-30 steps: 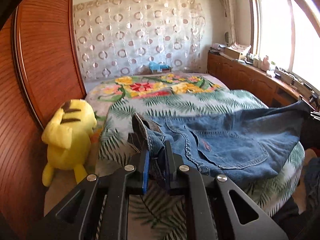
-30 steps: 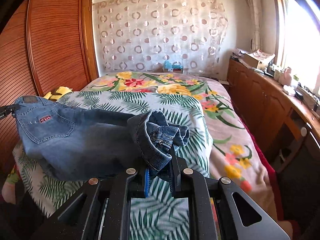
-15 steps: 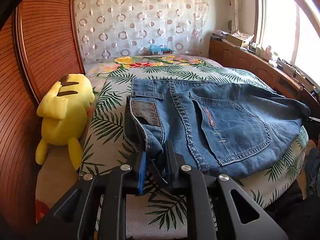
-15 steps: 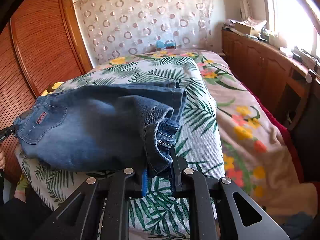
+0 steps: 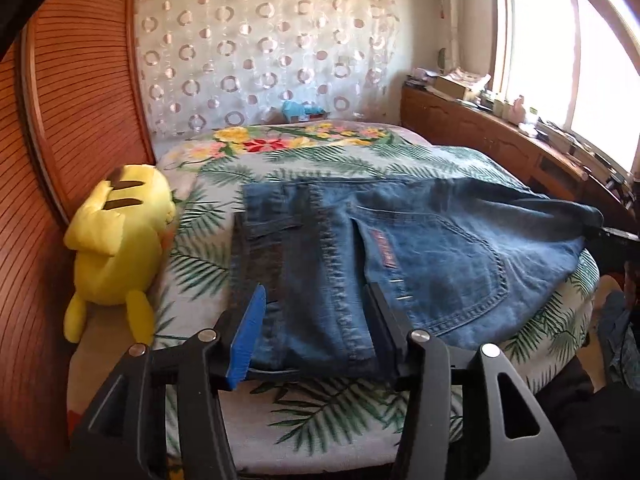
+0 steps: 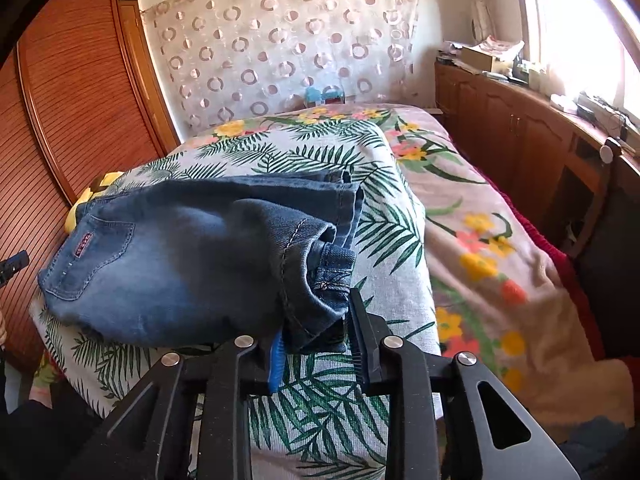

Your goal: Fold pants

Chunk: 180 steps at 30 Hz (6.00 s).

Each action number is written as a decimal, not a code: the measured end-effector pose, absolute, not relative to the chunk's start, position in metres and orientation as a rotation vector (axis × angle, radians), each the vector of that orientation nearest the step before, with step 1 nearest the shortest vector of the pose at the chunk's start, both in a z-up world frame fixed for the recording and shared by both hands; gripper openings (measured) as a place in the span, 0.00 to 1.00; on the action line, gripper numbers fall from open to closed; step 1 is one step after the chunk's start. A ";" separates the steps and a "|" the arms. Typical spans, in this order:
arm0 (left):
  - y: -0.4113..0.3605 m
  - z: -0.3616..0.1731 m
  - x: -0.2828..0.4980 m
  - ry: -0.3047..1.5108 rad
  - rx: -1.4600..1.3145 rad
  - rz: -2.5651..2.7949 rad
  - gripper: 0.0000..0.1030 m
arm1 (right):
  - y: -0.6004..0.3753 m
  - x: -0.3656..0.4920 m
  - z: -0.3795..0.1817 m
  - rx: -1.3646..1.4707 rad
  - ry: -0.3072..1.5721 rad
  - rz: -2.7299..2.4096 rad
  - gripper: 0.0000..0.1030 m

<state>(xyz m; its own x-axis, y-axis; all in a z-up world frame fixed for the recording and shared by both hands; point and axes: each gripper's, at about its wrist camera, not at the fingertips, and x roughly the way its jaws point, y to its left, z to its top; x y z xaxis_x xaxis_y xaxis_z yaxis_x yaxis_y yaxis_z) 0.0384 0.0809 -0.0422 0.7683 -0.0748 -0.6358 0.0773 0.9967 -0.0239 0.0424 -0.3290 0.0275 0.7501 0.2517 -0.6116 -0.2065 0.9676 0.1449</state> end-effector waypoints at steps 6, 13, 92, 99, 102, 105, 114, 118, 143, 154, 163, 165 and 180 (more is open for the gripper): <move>0.049 -0.055 0.052 0.693 0.014 -0.171 0.79 | -0.329 0.033 0.031 0.060 0.653 0.247 0.28; 0.017 -0.078 0.077 0.760 -0.026 -0.244 0.79 | -0.335 0.032 0.028 0.065 0.660 0.244 0.29; 0.065 -0.049 0.046 0.645 -0.107 -0.135 0.79 | -0.128 0.086 0.090 -0.178 0.630 0.752 0.30; 0.050 -0.048 0.050 0.647 -0.091 -0.171 0.79 | -0.159 0.058 0.113 -0.194 0.546 0.676 0.47; 0.042 -0.047 0.052 0.650 -0.082 -0.190 0.79 | -0.172 0.050 0.102 -0.186 0.551 0.632 0.48; 0.033 -0.046 0.055 0.653 -0.072 -0.211 0.79 | -0.181 0.045 0.091 -0.189 0.566 0.574 0.48; 0.002 -0.043 0.070 0.663 -0.040 -0.289 0.79 | -0.187 0.064 0.050 -0.173 0.667 0.477 0.48; -0.014 -0.045 0.080 0.677 -0.026 -0.340 0.79 | -0.187 0.074 0.043 -0.154 0.703 0.467 0.48; -0.051 -0.039 0.081 0.698 0.059 -0.470 0.08 | -0.182 0.092 0.070 -0.130 0.643 0.521 0.09; -0.034 0.028 0.049 0.532 0.041 -0.462 0.08 | -0.184 0.070 0.148 -0.138 0.439 0.578 0.07; 0.000 0.057 0.032 0.469 0.028 -0.396 0.08 | -0.161 0.066 0.171 -0.158 0.364 0.654 0.07; 0.005 0.057 0.030 0.463 0.030 -0.382 0.08 | -0.158 0.067 0.169 -0.163 0.357 0.668 0.07; 0.054 0.057 0.019 0.445 -0.007 -0.284 0.08 | -0.138 0.101 0.165 -0.169 0.365 0.767 0.07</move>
<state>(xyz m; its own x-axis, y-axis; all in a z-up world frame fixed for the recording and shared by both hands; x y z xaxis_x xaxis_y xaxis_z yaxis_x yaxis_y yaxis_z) 0.0194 0.0536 0.0566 0.8637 -0.2729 -0.4237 0.2697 0.9605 -0.0690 0.1009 -0.1380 0.1646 0.6609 0.6459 -0.3821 -0.7039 0.7101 -0.0168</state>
